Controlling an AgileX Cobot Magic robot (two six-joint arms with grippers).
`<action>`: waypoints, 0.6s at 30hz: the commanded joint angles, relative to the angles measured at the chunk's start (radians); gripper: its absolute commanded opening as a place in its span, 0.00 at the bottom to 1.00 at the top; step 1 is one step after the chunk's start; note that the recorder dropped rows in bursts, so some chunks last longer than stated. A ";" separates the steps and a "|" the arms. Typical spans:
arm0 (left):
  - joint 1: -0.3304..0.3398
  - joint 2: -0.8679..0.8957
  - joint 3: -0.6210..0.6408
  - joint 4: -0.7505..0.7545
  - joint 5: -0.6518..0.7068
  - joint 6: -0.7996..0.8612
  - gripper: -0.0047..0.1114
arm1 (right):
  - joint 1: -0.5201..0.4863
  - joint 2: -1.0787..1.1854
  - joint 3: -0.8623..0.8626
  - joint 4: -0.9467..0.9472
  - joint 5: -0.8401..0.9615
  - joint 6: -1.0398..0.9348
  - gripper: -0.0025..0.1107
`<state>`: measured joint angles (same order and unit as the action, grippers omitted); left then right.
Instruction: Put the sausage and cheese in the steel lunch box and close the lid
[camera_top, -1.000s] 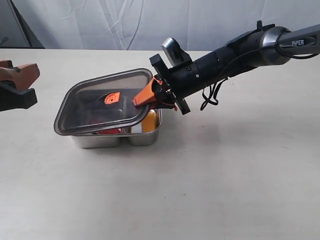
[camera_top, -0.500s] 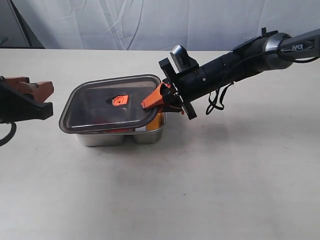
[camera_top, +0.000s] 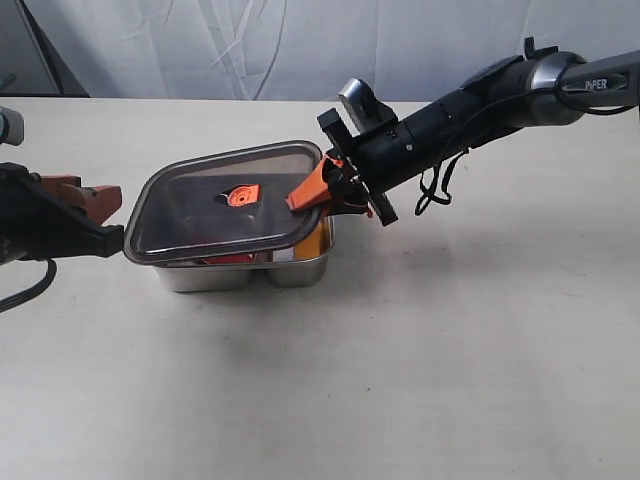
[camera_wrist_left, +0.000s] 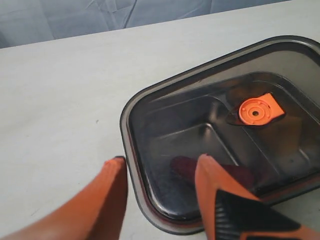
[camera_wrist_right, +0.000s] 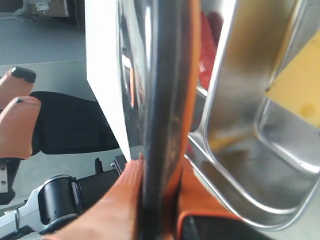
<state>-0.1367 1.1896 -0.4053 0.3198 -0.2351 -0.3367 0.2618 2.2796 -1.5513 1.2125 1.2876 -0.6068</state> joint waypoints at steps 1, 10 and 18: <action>0.005 0.003 0.004 0.004 -0.023 -0.003 0.40 | -0.021 0.002 -0.010 -0.130 -0.075 0.043 0.01; 0.005 0.003 0.004 0.004 -0.033 -0.003 0.40 | -0.021 0.002 -0.010 -0.243 -0.139 0.126 0.01; 0.005 0.003 0.004 0.004 -0.033 -0.003 0.40 | -0.021 0.002 -0.010 -0.250 -0.151 0.137 0.01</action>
<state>-0.1367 1.1934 -0.4053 0.3198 -0.2496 -0.3367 0.2618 2.2796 -1.5624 1.0890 1.2330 -0.4911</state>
